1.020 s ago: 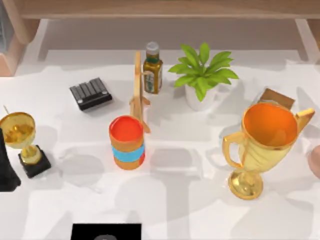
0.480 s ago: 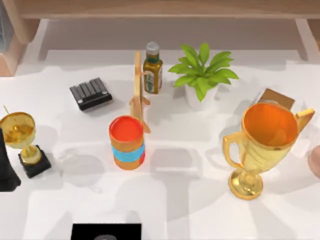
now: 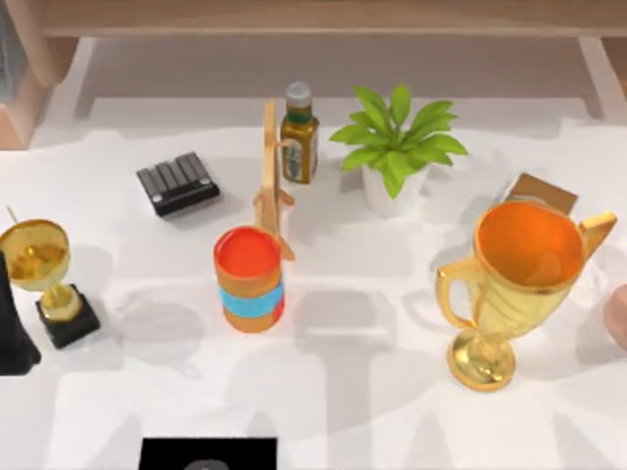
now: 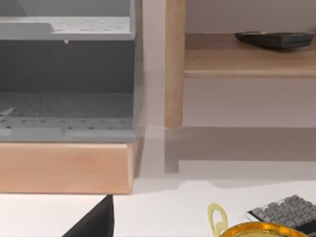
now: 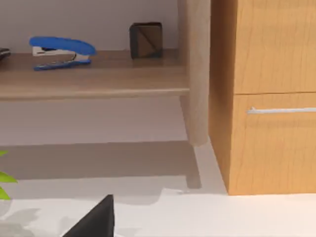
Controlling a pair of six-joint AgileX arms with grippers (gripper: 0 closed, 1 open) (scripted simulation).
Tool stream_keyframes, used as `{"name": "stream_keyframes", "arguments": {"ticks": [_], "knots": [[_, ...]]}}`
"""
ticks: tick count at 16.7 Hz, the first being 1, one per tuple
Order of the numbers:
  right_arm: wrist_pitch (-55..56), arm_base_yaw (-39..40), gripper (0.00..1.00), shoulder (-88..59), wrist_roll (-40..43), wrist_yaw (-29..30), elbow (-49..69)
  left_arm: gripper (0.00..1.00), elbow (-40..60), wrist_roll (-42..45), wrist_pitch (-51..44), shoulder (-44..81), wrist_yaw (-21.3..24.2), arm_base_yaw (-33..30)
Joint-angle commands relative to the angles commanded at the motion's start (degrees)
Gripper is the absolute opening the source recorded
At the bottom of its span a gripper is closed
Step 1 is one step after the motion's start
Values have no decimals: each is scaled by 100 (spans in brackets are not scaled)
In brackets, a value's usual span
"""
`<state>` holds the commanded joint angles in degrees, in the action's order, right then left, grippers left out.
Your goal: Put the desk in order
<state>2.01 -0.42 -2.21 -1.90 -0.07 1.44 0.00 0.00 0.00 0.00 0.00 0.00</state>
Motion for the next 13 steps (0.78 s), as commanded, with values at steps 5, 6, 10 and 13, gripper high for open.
{"name": "stream_keyframes", "arguments": {"ticks": [5,6,10,13], "knots": [[-201,42,100,221,190,7,-144,100,0,0,0,0,0,0],[-201,42,100,221,190,7,-144,100,0,0,0,0,0,0],[-201,42,100,221,190,7,-144,100,136,-2,-32,114,-18,-22],[-201,42,100,221,190,7,-144,100,812,-11,-192,665,-109,-129]]}}
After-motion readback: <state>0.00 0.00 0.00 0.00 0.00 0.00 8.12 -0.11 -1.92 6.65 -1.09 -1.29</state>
